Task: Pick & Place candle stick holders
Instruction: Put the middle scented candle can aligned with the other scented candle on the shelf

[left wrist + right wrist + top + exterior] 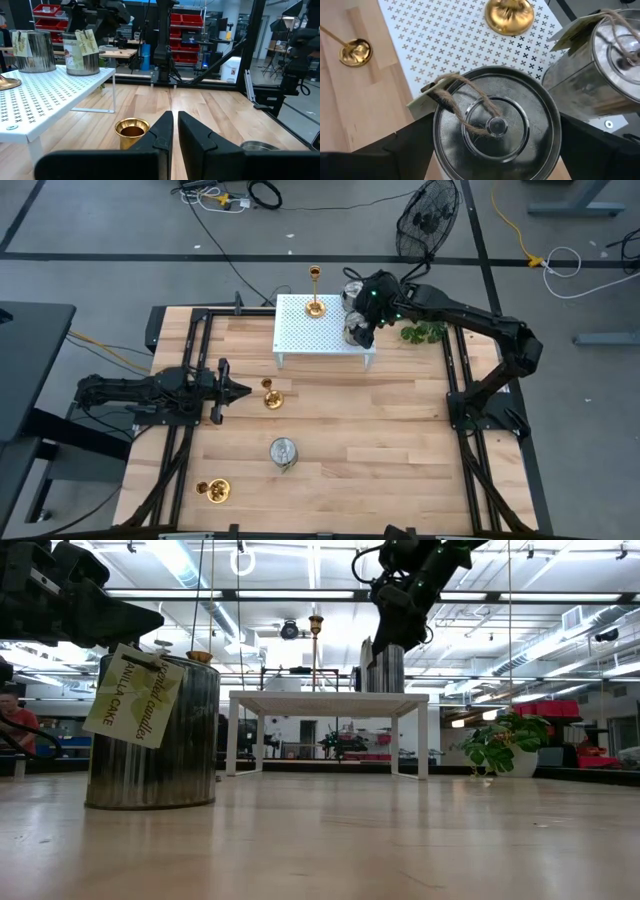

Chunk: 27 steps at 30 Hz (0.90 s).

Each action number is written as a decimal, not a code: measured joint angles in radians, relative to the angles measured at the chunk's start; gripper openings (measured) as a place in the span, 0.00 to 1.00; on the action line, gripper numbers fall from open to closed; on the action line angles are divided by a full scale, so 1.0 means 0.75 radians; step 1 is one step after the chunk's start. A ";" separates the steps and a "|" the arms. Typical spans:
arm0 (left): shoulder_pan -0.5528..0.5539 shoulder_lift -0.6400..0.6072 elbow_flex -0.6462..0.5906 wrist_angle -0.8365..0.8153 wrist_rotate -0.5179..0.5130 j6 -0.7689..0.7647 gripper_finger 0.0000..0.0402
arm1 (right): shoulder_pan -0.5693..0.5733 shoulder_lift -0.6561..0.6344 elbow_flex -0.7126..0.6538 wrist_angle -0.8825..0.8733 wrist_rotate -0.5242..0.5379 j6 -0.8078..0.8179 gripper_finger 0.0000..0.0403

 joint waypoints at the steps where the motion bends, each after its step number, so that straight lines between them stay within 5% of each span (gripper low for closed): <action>1: 0.000 0.000 0.000 0.000 0.000 0.000 0.08 | -0.002 0.001 0.000 0.002 0.000 0.001 0.89; 27: 0.000 0.000 0.000 0.000 0.000 0.000 0.08 | -0.036 0.005 -0.003 0.031 0.009 0.034 0.89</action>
